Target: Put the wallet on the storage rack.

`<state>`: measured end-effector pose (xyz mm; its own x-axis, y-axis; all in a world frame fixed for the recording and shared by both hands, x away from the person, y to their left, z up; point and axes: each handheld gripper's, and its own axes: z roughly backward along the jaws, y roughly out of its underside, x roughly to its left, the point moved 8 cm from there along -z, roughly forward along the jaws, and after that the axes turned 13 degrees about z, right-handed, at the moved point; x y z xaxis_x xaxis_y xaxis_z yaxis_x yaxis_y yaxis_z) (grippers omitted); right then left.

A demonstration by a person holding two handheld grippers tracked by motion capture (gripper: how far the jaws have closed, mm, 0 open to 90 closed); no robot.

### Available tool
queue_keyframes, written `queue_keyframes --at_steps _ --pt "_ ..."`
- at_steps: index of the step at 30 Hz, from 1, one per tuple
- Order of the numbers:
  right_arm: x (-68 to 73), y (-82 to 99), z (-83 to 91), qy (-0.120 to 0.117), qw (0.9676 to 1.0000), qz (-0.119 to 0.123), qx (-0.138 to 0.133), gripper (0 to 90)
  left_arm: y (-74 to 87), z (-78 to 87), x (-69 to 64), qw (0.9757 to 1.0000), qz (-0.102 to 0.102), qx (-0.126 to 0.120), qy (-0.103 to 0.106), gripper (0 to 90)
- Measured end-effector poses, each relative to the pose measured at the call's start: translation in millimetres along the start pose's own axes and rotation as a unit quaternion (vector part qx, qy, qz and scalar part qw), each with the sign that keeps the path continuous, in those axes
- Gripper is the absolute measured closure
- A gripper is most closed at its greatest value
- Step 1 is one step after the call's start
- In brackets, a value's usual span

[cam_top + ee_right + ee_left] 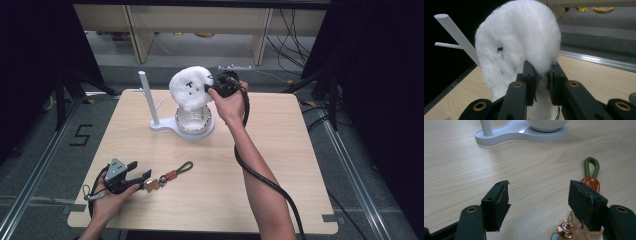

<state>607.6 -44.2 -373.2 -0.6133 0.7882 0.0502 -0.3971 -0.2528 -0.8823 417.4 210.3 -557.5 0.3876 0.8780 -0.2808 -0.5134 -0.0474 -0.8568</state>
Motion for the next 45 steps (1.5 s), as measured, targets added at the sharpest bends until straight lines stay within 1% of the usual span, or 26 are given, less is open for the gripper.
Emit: queue_keyframes --at_steps 1,2,5,8,13,16,17,19,21,23,24,25,31,33,34,37,38,39,41,45 --pt "-0.1 0.9 -1.4 -0.003 1.0 -0.001 0.001 79.2 -0.1 -0.4 -0.2 1.0 0.0 -0.002 0.003 32.2" --pt "-0.8 1.7 -2.8 -0.001 1.0 -0.001 0.0 79.2 0.0 0.0 -0.1 1.0 0.0 0.0 0.0 32.2" --pt "-2.3 4.1 -5.6 0.002 1.0 -0.003 0.001 79.2 0.0 0.0 -0.2 1.0 -0.001 -0.001 0.0 32.2" --pt "-2.8 5.8 -7.2 0.0 1.0 -0.004 0.002 79.2 0.0 -0.1 -0.3 1.0 -0.001 -0.001 0.0 32.2" --pt "-7.7 13.0 -12.5 0.008 0.9999 -0.006 0.007 78.9 0.0 -0.1 -0.2 1.0 -0.001 0.0 0.0 32.2" --pt "-8.0 15.6 -14.1 0.007 0.9999 -0.006 0.008 78.9 -0.1 -0.5 -0.6 1.0 0.0 -0.002 0.003 32.2" --pt "-9.3 17.9 -15.8 0.012 0.9999 -0.005 0.011 78.8 0.0 -0.5 -0.7 1.0 -0.001 -0.002 0.003 32.2" --pt "-9.8 19.6 -17.3 0.012 0.9998 -0.008 0.012 78.8 -0.1 -0.5 -0.8 1.0 -0.001 -0.002 0.004 32.2" --pt "-11.3 21.7 -19.2 0.012 0.9998 -0.004 0.014 78.7 0.1 0.0 -0.4 1.0 -0.001 -0.001 0.001 32.2" --pt "-12.1 24.3 -20.8 0.015 0.9997 -0.007 0.02 78.7 0.1 0.0 -0.6 1.0 -0.001 -0.001 0.001 32.2" --pt "-13.2 25.3 -21.3 0.016 0.9996 -0.003 0.021 78.6 0.1 -0.5 -0.8 1.0 -0.001 -0.001 0.004 32.2" --pt "-13.8 26.7 -22.2 0.018 0.9996 -0.007 0.023 78.6 0.1 -0.5 -0.7 1.0 -0.001 -0.001 0.004 32.2" --pt "-17.0 31.5 -25.2 0.023 0.9994 -0.006 0.026 78.4 0.1 -0.4 -0.5 1.0 -0.001 0.0 0.003 32.2" --pt "-18.8 35.0 -27.7 0.026 0.9992 0.005 0.031 78.2 0.1 -0.6 -0.6 1.0 -0.001 -0.001 0.004 32.2" --pt "-18.6 35.9 -28.3 0.031 0.9991 0.001 0.031 78.2 0.1 -0.5 -0.8 1.0 -0.001 -0.001 0.004 32.2" --pt "-18.7 38.6 -29.9 0.033 0.9988 0.006 0.036 78.0 0.1 -0.4 -0.5 1.0 -0.001 -0.001 0.003 32.2" --pt "-18.1 39.3 -30.2 0.031 0.9988 0.005 0.038 77.9 0.1 -0.4 -0.4 1.0 0.0 0.0 0.002 32.2" --pt "-17.5 40.9 -31.0 0.033 0.9985 0.008 0.042 77.8 0.1 -0.5 -0.5 1.0 0.0 0.0 0.003 32.2" --pt "-17.5 43.5 -33.0 0.031 0.9983 0.017 0.047 77.6 0.1 -0.5 -0.8 1.0 0.0 -0.001 0.004 32.2" --pt "-14.7 47.9 -35.2 0.029 0.9975 0.02 0.061 77.1 0.2 -0.2 -0.4 1.0 -0.001 -0.001 0.002 32.2"
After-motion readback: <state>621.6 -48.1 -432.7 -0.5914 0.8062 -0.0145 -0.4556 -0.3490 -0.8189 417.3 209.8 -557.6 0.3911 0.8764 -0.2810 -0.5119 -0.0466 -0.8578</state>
